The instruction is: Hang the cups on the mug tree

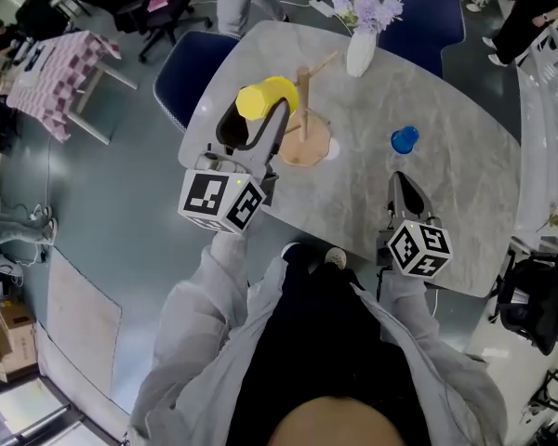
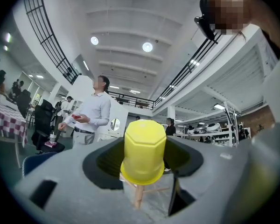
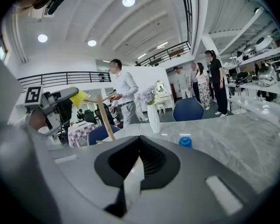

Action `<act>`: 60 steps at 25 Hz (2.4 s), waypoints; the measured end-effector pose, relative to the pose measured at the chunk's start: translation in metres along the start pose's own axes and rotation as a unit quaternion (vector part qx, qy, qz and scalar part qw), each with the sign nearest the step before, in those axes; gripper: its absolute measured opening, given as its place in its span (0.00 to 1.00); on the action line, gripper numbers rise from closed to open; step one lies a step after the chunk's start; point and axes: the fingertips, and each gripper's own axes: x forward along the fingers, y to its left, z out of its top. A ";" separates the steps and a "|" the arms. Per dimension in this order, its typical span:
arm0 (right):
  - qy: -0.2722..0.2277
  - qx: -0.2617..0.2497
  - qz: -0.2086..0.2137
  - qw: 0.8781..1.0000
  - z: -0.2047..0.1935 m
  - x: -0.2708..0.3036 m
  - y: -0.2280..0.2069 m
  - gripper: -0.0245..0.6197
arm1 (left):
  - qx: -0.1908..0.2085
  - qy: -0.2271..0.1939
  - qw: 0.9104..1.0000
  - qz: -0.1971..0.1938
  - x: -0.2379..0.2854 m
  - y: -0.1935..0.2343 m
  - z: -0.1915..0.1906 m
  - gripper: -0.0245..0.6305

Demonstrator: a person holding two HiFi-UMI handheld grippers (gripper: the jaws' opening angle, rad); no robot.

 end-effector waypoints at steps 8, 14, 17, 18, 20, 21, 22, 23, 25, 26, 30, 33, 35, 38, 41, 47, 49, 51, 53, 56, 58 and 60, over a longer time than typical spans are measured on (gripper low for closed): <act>0.007 0.000 -0.028 1.000 -0.005 -0.012 -0.014 0.05 | -0.019 0.013 1.000 0.003 0.012 0.012 -0.025 0.42; 0.013 0.002 -0.036 0.999 -0.013 -0.017 -0.015 0.05 | -0.022 0.027 0.999 -0.005 0.016 0.011 -0.039 0.43; 0.014 0.002 -0.036 0.999 -0.017 -0.019 -0.013 0.05 | -0.022 0.038 0.999 -0.005 0.015 0.011 -0.045 0.43; 0.015 0.002 -0.036 0.999 -0.017 -0.020 -0.013 0.05 | -0.022 0.038 0.999 -0.005 0.015 0.011 -0.046 0.43; 0.016 0.002 -0.037 0.999 -0.018 -0.020 -0.014 0.05 | -0.023 0.039 0.999 -0.006 0.015 0.010 -0.048 0.43; 0.016 0.003 -0.038 0.999 -0.019 -0.019 -0.015 0.05 | -0.023 0.041 0.999 -0.009 0.015 0.010 -0.048 0.44; 0.016 0.003 -0.039 0.999 -0.019 -0.019 -0.015 0.05 | -0.023 0.043 0.999 -0.012 0.016 0.009 -0.049 0.47; 0.016 0.003 -0.040 0.999 -0.019 -0.019 -0.016 0.05 | -0.022 0.046 0.999 -0.015 0.016 0.008 -0.050 0.50; 0.014 0.003 -0.040 0.999 -0.019 -0.019 -0.015 0.05 | -0.021 0.051 0.998 -0.018 0.014 0.007 -0.052 0.56; 0.013 0.003 -0.040 0.999 -0.018 -0.019 -0.015 0.05 | -0.022 0.053 0.998 -0.018 0.012 0.007 -0.053 0.59; 0.003 0.005 -0.044 0.999 -0.012 -0.020 -0.018 0.05 | -0.033 0.068 0.997 -0.020 -0.001 0.004 -0.063 0.63; -0.005 0.006 -0.050 0.999 -0.006 -0.022 -0.023 0.05 | -0.036 0.091 0.995 -0.023 -0.012 -0.002 -0.078 0.63; -0.010 0.008 -0.058 0.998 -0.003 -0.026 -0.029 0.05 | -0.043 0.108 0.993 -0.024 -0.020 -0.008 -0.091 0.63; -0.017 0.012 -0.070 0.997 0.002 -0.031 -0.042 0.05 | -0.058 0.135 0.989 -0.035 -0.028 -0.023 -0.114 0.62; -0.029 0.018 -0.085 0.996 0.005 -0.040 -0.053 0.05 | -0.062 0.162 0.983 -0.060 -0.032 -0.046 -0.136 0.62; -0.040 0.039 -0.131 0.990 -0.004 -0.072 -0.078 0.05 | -0.081 0.201 0.969 -0.119 -0.024 -0.095 -0.172 0.60; -0.045 0.046 -0.146 0.987 -0.006 -0.083 -0.086 0.05 | -0.079 0.213 0.963 -0.143 -0.017 -0.112 -0.180 0.59; -0.049 0.054 -0.160 0.984 -0.008 -0.094 -0.094 0.05 | -0.077 0.225 0.957 -0.164 -0.009 -0.127 -0.191 0.59; -0.051 0.062 -0.174 0.981 -0.012 -0.105 -0.103 0.05 | -0.075 0.235 0.951 -0.183 0.000 -0.143 -0.201 0.59; -0.053 0.074 -0.195 0.976 -0.019 -0.120 -0.117 0.05 | -0.072 0.248 0.943 -0.211 0.015 -0.168 -0.214 0.59; -0.053 0.080 -0.207 0.974 -0.023 -0.127 -0.126 0.05 | -0.067 0.256 0.938 -0.225 0.025 -0.183 -0.222 0.59; -0.051 0.086 -0.217 0.971 -0.027 -0.134 -0.134 0.05 | -0.060 0.262 0.934 -0.238 0.038 -0.196 -0.230 0.59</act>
